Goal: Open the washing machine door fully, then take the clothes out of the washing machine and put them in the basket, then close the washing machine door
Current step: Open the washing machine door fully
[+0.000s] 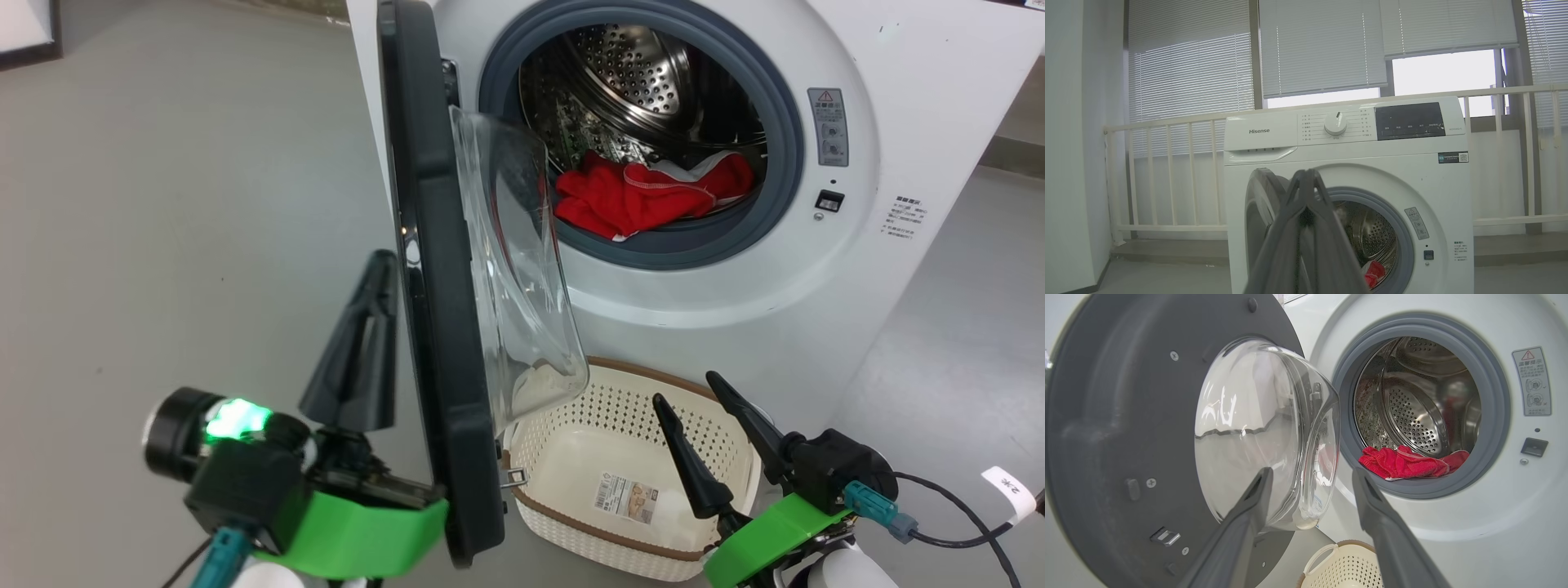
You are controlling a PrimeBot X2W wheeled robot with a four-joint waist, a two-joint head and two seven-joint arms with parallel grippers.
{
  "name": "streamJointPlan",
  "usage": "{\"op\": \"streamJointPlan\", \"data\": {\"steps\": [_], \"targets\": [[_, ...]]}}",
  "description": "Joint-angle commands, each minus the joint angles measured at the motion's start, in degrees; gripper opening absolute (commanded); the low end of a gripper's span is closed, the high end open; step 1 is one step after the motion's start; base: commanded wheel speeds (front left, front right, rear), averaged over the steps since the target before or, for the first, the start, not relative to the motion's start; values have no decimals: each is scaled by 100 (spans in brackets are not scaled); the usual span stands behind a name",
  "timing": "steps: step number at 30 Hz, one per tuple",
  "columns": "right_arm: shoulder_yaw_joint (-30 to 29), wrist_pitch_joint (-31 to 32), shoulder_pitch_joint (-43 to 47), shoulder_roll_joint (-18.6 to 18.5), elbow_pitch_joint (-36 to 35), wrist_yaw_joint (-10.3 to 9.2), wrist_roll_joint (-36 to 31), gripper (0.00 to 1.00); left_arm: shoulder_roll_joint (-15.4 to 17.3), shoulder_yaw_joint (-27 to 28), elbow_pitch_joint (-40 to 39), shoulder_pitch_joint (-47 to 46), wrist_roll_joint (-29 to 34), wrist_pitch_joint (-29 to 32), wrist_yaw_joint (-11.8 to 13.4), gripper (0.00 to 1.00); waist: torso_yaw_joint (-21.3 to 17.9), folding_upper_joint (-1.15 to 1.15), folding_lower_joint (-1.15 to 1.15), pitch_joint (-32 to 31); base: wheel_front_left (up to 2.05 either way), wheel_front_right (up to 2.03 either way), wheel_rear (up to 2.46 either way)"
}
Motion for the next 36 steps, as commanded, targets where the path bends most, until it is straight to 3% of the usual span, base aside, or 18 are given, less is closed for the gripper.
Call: {"op": "streamJointPlan", "data": {"steps": [1,9,17,28,36], "targets": [[98,-37,-106,28,-126,20,-33,100,25,96,-204,-232,29,51,-54,0,-15,0,0,6,0,0,0],[66,-37,-173,28,-129,20,-71,100,-87,-668,-434,-28,-317,633,-202,0,-90,0,0,122,0,0,0],[40,-37,-257,28,-134,20,-94,100,-124,-1100,75,104,-606,1000,-217,0,-127,0,0,259,0,0,0],[-23,-37,-304,28,-119,20,-51,100,-136,-1186,655,249,-696,1004,-2,0,-165,0,0,324,0,0,0],[-23,-37,-301,28,-106,20,-40,100,34,-1029,844,440,-741,1050,148,0,-103,0,0,306,0,0,0]]}}
